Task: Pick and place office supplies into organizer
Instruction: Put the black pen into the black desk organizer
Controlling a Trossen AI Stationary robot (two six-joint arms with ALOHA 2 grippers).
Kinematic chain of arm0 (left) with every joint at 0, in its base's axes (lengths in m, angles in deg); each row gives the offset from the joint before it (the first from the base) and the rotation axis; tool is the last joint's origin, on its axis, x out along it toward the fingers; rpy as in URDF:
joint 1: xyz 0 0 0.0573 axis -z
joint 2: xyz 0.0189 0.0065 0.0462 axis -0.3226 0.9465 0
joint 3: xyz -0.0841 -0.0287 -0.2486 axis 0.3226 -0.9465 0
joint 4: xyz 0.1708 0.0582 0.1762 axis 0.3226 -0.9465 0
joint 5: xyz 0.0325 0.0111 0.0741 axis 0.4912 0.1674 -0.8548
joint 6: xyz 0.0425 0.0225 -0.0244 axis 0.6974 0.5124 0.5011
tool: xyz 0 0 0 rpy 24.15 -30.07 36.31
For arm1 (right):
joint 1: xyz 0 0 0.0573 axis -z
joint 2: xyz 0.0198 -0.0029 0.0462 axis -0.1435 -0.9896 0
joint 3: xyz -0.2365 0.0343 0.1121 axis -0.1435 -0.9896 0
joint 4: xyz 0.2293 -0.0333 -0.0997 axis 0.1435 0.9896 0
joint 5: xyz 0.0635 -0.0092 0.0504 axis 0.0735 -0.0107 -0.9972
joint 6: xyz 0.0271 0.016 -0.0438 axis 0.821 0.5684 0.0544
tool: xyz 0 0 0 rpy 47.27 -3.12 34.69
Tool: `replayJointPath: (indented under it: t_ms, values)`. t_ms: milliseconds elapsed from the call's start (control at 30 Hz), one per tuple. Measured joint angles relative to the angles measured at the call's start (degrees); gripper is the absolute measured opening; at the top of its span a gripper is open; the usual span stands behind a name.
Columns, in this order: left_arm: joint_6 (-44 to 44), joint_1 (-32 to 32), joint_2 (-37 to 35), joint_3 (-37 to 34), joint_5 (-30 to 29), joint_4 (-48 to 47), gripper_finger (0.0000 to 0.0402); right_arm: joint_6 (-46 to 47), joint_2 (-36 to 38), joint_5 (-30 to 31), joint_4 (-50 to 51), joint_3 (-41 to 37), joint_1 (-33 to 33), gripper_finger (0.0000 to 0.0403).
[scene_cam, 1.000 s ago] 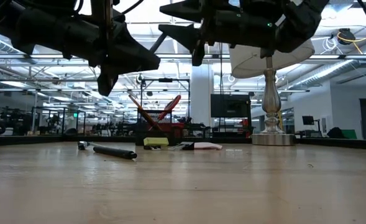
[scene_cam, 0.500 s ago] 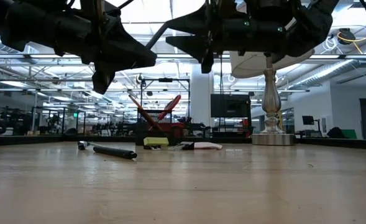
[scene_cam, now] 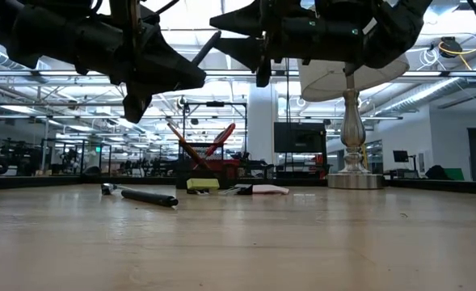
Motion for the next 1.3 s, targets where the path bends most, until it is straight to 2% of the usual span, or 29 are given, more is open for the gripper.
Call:
replayJointPath:
  t_ms: [167,300,500,633,800,900,1033,1233,1300]
  values:
    - [0.19,-0.01,0.0,0.0,0.2,0.0,0.0032,1.02,0.0,-1.5,0.31,0.02,0.52,0.0137]
    - [0.93,-0.13,0.0,0.0,0.36,0.07,0.0032,1.37,0.0,-3.99,-0.41,0.02,1.2,0.0097]
    - [1.71,-0.59,0.0,0.0,1.09,0.85,0.0032,1.25,0.0,-4.25,-0.44,0.33,1.33,0.0028]
    - [2.34,-0.64,0.04,0.0,1.23,0.86,0.004,-0.34,0.02,-4.25,-0.23,0.39,1.31,0.0025]
    - [-0.67,-2.05,-0.72,-0.02,1.85,-0.69,0.0104,-3.11,0.13,-4.36,0.64,0.39,1.42,0.0025]
    - [-1.44,-3.35,-2.31,0.0,4.64,-5.8,0.0146,-4.55,0.27,-3.39,1.2,0.39,1.55,0.0025]
    - [-3.34,-4.24,-4.56,0.0,3.13,-14.42,0.0199,-6.89,1.43,-2.33,3.58,0.39,1.53,0.0025]
    - [-3.97,-4.64,-8.23,-0.08,2.54,-26.25,0.0268,-14.95,6.6,6.76,12.18,0.38,1.52,0.0025]
    - [-3.92,-3.98,-9.14,-0.07,2.27,-26.23,0.0286,-16.83,7.49,8.0,12.28,0.38,1.72,0.0025]
